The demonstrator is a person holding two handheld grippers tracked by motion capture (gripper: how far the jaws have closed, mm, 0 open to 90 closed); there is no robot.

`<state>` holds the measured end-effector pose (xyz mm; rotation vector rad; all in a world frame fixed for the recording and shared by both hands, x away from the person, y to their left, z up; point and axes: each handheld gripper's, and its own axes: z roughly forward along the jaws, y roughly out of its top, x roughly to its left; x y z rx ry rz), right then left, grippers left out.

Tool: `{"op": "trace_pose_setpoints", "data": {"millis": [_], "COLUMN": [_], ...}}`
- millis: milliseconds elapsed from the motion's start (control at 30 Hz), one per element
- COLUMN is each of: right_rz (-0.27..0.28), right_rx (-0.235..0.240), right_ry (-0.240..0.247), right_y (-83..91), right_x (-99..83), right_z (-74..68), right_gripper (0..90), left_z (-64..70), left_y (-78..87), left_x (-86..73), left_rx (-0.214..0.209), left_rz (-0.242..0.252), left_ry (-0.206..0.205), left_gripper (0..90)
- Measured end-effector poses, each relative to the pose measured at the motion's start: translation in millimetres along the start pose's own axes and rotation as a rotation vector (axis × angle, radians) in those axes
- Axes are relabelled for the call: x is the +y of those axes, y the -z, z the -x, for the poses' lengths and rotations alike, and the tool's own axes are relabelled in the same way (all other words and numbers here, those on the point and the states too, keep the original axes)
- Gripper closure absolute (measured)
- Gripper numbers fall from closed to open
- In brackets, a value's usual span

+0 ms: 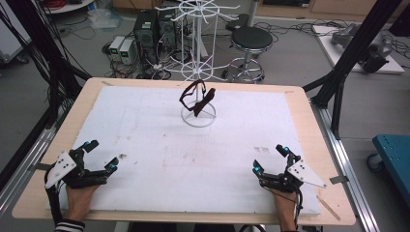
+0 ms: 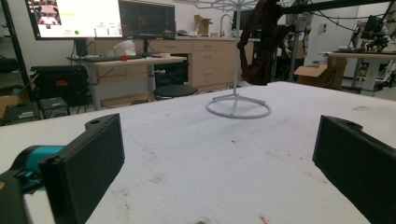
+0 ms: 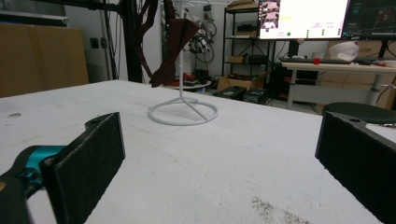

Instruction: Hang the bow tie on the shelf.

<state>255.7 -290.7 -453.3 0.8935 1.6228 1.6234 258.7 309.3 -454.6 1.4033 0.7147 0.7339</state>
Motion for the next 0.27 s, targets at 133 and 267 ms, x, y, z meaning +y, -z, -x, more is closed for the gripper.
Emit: {"op": "trace_pose_setpoints", "data": {"millis": [133,267], "right_rz": [-0.001,0.003], "right_rx": [-0.003,-0.003], "right_ry": [0.009,0.005], "right_y": [-0.1,0.2], "right_x": [-0.3,-0.5], "right_z": [-0.6,-0.7], "right_gripper": [0.7,0.7], "left_z": [-0.2,0.0], "left_y": [-0.4,-0.1], "left_x": [0.0,0.0], "left_rx": [0.000,0.001], "left_rz": [-0.004,-0.001], "left_ry": [-0.001,0.000], "left_gripper": [2.6,2.6]}}
